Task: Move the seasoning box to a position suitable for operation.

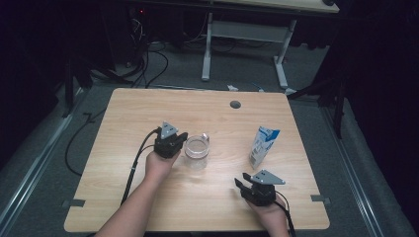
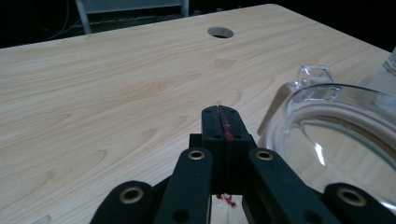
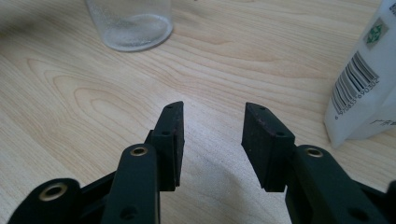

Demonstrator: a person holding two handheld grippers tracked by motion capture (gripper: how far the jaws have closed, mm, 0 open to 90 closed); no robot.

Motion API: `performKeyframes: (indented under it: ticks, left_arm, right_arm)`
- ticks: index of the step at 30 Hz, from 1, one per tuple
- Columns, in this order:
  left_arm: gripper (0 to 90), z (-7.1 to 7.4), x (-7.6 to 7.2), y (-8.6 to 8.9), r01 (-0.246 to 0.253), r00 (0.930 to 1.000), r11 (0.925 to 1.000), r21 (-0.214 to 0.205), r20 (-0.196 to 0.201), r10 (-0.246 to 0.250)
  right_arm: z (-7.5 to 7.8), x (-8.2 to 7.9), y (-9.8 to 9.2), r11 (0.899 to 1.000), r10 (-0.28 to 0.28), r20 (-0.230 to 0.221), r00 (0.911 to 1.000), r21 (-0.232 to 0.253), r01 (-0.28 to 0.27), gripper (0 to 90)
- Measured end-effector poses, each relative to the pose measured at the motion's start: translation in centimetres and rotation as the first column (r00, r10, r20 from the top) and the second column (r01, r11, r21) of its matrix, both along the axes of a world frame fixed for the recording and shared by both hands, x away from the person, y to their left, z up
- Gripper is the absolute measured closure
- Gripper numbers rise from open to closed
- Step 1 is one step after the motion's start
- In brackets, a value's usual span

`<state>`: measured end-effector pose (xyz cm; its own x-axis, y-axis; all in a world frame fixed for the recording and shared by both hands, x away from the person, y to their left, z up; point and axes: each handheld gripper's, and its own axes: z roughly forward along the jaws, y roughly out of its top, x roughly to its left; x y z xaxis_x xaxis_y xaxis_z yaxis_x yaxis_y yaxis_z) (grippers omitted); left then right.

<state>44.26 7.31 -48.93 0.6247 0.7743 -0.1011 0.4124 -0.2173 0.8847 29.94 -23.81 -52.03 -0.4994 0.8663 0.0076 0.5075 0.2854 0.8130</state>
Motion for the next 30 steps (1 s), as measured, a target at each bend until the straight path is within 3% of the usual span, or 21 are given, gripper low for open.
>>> performKeyframes:
  ticks: [11, 17, 21, 23, 24, 30]
  left_arm:
    - [90.0, -0.3, -1.1, 0.5, 0.019, 0.9998, 0.9997, -0.015, 0.009, -0.019]
    - [90.0, -0.2, -3.1, 0.6, 0.025, 0.9995, 0.9996, -0.011, 0.020, -0.025]
    - [90.0, 0.1, -5.6, 0.4, 0.031, 0.9989, 0.9994, -0.015, 0.035, -0.031]
    - [90.0, 0.2, -6.0, 0.4, 0.033, 0.9987, 0.9993, -0.017, 0.040, -0.032]
    - [90.0, 0.3, -6.3, 0.4, 0.022, 0.9979, 0.9997, 0.007, 0.061, -0.022]
    - [90.0, 0.2, -4.0, 0.2, -0.002, 0.9993, 0.9998, 0.020, 0.039, 0.001]
  right_arm:
    - [-0.2, 0.0, 0.1, 1.000, 0.001, -0.007, 1.0000, 0.000, -0.001, 59.1]
    - [-0.2, 0.0, 0.1, 1.000, 0.000, -0.007, 1.0000, -0.001, 0.000, 59.1]
    - [-0.1, 0.0, 0.0, 1.000, -0.004, -0.006, 1.0000, 0.006, 0.004, 58.9]
    - [-0.1, 0.0, 0.0, 1.000, -0.002, -0.004, 1.0000, 0.005, 0.002, 58.9]
    - [-0.1, 0.0, -0.1, 1.000, -0.005, -0.002, 1.0000, 0.006, 0.005, 58.9]
    - [-0.1, 0.0, 0.0, 1.000, -0.002, -0.004, 1.0000, 0.002, 0.002, 58.9]
